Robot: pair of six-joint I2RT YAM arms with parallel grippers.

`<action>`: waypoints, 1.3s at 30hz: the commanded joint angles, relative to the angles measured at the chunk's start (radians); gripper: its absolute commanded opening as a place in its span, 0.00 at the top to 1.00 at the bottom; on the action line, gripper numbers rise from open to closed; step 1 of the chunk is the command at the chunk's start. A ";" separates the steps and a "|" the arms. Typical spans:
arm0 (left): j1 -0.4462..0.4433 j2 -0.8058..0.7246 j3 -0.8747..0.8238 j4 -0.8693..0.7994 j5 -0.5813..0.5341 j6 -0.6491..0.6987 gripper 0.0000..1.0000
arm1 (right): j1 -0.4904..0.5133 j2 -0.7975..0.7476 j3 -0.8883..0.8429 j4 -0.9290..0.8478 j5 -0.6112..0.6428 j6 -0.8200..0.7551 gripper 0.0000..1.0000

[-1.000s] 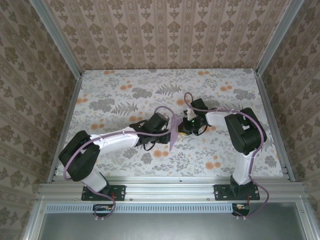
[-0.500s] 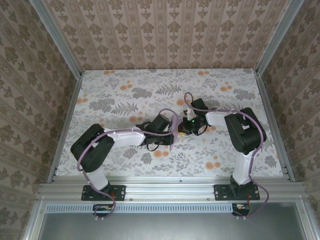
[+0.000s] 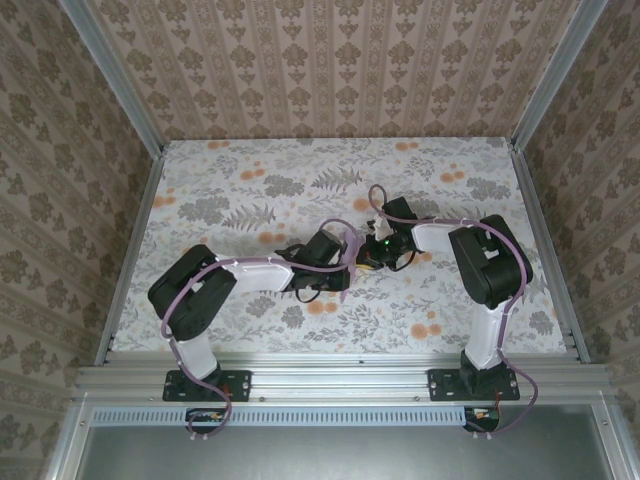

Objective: Fold a paper plane with a square sheet of paper (pick it up from the middle)
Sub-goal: Fold the wing for the fifth time at the center of the table.

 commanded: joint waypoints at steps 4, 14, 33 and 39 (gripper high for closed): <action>-0.015 0.020 0.003 0.035 0.027 -0.022 0.89 | -0.004 0.073 -0.052 -0.025 0.115 -0.003 1.00; -0.041 -0.037 0.006 -0.007 -0.018 -0.024 0.84 | -0.009 0.081 -0.054 -0.023 0.112 -0.003 1.00; -0.056 -0.076 -0.050 -0.045 -0.090 -0.087 0.84 | -0.012 0.089 -0.062 -0.011 0.104 -0.005 1.00; -0.064 -0.044 -0.042 -0.024 -0.073 -0.089 0.87 | -0.014 0.091 -0.067 -0.003 0.100 -0.001 1.00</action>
